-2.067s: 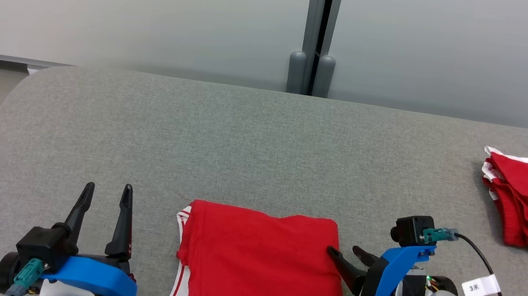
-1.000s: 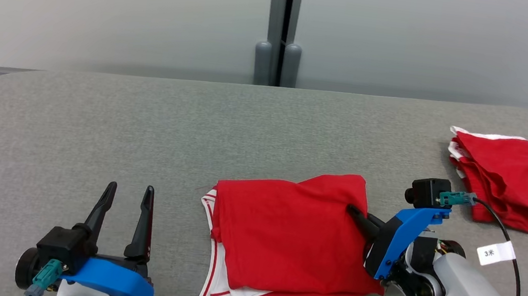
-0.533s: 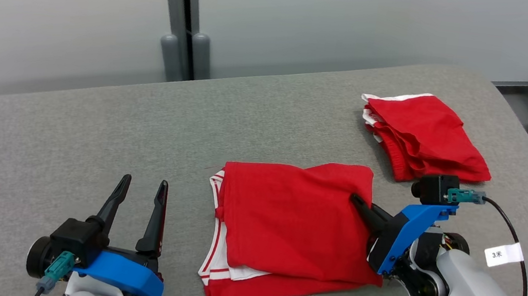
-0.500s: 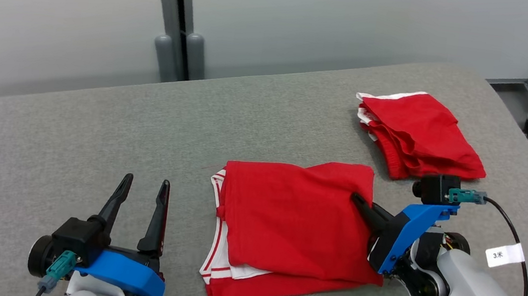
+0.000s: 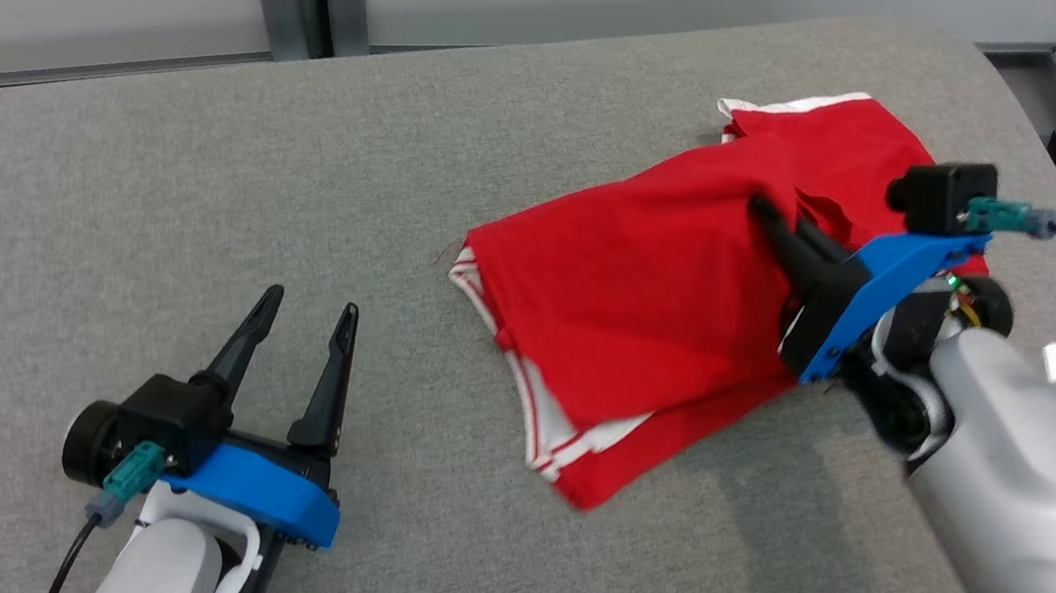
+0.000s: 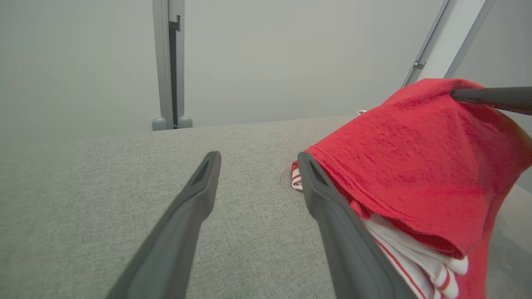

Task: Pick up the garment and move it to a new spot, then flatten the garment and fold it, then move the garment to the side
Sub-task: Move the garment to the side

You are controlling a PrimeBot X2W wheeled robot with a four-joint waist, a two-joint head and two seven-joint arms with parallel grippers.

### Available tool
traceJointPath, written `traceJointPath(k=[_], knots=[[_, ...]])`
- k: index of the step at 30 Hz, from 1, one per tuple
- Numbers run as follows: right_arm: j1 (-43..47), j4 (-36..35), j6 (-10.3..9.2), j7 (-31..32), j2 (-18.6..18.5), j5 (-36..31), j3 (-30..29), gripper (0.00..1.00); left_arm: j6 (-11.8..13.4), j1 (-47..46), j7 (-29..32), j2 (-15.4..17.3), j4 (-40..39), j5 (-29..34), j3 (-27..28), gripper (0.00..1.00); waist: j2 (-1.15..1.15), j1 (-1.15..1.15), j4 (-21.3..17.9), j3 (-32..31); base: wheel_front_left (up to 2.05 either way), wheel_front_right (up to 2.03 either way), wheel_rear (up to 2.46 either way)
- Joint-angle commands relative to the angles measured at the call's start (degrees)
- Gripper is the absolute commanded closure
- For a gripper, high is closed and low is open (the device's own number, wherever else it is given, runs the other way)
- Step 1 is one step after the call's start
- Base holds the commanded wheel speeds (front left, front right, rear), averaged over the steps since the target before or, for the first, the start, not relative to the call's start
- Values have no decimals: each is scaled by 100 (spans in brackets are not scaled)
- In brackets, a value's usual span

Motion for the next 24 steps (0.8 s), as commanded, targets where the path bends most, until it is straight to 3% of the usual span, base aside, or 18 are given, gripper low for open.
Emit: traceJointPath(k=[1, 8, 14, 24], knots=[[-182, -4, 1, 4, -91, -31, -36, 100, -8, -112, -24, 44, 18, 38, -1, 0, -1, -1, 218, 262, 0, 0, 0], [-928, -187, 1, 460, -844, -195, -72, 100, -8, -342, -24, 124, 125, 87, 38, 0, -1, -1, 322, 806, 0, 0, 0], [-1356, -278, 1, 787, -1566, -744, -194, 100, -8, -456, -24, 156, 153, 133, 43, 0, -1, -1, 269, 1015, 0, 0, 0], [-1701, 68, 0, 1335, -1943, -2077, -429, 100, -8, -718, -10, 209, 224, 169, -71, 0, -1, -1, 302, 1399, 0, 0, 0]])
